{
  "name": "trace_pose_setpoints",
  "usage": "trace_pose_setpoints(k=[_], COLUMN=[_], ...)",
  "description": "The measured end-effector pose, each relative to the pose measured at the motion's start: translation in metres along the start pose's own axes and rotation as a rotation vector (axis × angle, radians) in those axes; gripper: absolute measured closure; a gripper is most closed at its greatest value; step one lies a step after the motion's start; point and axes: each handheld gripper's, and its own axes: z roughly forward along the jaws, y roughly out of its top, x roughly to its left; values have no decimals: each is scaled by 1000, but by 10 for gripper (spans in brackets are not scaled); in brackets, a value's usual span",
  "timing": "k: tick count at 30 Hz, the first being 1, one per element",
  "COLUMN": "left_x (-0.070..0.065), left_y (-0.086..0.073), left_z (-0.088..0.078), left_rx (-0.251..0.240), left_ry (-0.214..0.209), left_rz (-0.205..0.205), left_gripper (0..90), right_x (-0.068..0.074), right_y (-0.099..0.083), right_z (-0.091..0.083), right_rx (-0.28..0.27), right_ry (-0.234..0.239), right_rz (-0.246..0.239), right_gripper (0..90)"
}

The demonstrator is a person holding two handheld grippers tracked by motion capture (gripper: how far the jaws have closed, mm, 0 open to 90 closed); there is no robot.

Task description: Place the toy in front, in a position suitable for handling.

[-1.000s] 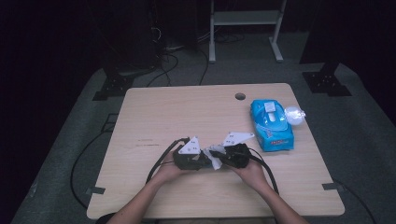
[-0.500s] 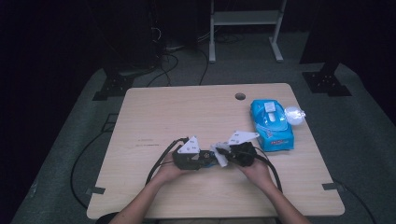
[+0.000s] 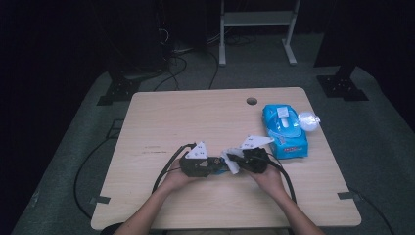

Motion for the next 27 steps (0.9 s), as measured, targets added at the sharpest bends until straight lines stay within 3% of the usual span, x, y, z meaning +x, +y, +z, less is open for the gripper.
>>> trace_pose_setpoints(k=[3,6,11,15,17,19,24,25,27], left_x=[-1,-1,-1,-1,-1,-1,0,-1,-1], left_y=[-1,-1,-1,-1,-1,-1,-1,-1,-1], left_z=[0,0,-1,-1,-1,0,-1,-1,-1], left_rx=[-4,1,0,0,-2,-3,-5,-5,-3], left_ry=[5,10,12,11,11,9,14,16,19], left_rz=[2,8,6,7,6,5,-5,-5,-4], left_gripper=[651,653,653,654,654,653,654,654,654], right_x=[14,18,-1,-27,-35,-34,-15,-14,-19], right_y=[7,9,-1,-12,-15,-16,-10,-9,-10], right_z=[12,14,-6,-26,-30,-29,-16,-16,-20], right_rx=[-10,-5,19,20,12,10,2,7,8], right_ry=[59,52,-60,-127,-122,-121,-69,-73,-79], right_rz=[-15,-46,-62,5,49,47,-6,-21,-6], right_gripper=[843,844,843,845,845,845,843,843,843])
